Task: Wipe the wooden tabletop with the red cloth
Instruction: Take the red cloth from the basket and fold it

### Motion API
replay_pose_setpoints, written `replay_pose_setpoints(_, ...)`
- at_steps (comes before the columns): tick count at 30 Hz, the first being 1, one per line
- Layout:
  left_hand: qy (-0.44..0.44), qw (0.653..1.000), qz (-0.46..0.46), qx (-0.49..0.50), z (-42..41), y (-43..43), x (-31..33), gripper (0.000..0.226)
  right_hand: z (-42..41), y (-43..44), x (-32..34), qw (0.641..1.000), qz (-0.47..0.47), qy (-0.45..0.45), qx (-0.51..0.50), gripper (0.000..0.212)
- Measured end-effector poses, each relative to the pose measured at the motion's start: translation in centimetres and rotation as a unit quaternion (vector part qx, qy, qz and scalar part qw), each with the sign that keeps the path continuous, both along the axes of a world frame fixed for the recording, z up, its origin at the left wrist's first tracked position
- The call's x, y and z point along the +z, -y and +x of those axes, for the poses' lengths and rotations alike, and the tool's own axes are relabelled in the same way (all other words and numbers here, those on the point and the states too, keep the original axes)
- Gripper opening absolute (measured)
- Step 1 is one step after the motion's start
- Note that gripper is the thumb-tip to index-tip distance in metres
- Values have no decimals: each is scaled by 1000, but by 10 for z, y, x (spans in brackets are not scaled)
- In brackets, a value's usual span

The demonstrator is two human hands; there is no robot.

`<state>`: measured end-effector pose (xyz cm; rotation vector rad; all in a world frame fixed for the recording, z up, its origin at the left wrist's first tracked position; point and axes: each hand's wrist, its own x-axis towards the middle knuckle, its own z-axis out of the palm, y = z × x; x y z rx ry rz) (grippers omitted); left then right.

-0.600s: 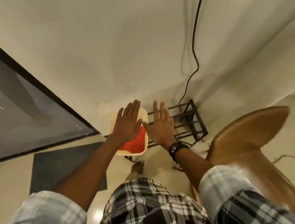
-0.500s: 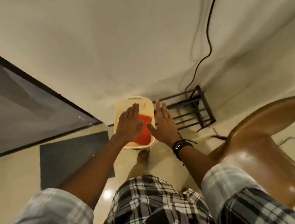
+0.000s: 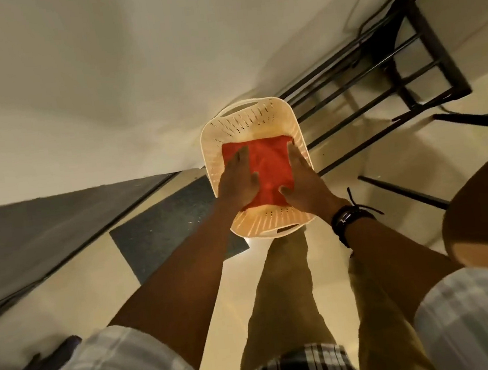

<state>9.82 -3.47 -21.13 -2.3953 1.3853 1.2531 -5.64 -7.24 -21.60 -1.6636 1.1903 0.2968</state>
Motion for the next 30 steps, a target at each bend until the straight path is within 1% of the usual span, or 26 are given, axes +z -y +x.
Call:
replay_pose_setpoints(2, 20, 999, -3, -34, 8, 17, -23, 67, 10, 5, -27, 999, -4, -28, 17, 93)
replay_pose_setpoints(5, 52, 994, 2, -93, 22, 35, -55, 75, 27, 16, -50, 997, -20, -50, 55, 90)
replay_pose_setpoints(8, 84, 985, 40, -142, 34, 46, -78, 76, 37, 26, -72, 988, -79, -78, 104, 87)
replay_pose_setpoints(11, 117, 974, 86, -176, 42, 47, -87, 75, 42, 31, -85, 979, -106, -114, 132, 94)
replay_pose_setpoints(12, 120, 971, 91, -184, 43, 46, -88, 75, 43, 32, -88, 975, -117, -128, 141, 94)
replay_pose_setpoints(14, 128, 972, 78, -183, 44, 44, -86, 72, 45, 31, -90, 964, -150, -155, 158, 78)
replay_pose_setpoints(15, 137, 972, 65, -180, 44, 45, -83, 65, 45, 32, -90, 959, -162, -164, 165, 65)
replay_pose_setpoints(17, 153, 969, 56, -187, 44, 47, -74, 46, 44, 31, -88, 956, -152, -185, 168, 39)
replay_pose_setpoints(18, 152, 967, 61, -194, 44, 47, -67, 37, 43, 29, -85, 956, -152, -189, 165, 34)
replay_pose_setpoints(20, 143, 967, 63, -201, 43, 42, -52, 28, 37, 23, -79, 960, -163, -173, 149, 31)
replay_pose_setpoints(22, 131, 969, 50, -202, 38, 34, -29, 26, 29, 18, -67, 969, -155, -130, 139, 33)
replay_pose_setpoints(24, 117, 972, 22, -200, 30, 24, -3, 25, 19, 11, -54, 984, -120, -74, 110, 41)
replay_pose_setpoints(27, 46, 982, -25, -181, 12, 5, 48, 24, 5, -4, -14, 997, -48, -7, 54, 67)
replay_pose_setpoints(28, 18, 984, -37, -176, 6, -2, 67, 24, -1, -7, 2, 999, -37, 2, 39, 72)
replay_pose_setpoints(30, -20, 982, -43, -182, -3, -11, 101, 24, -12, -12, 31, 999, -43, 17, 11, 77)
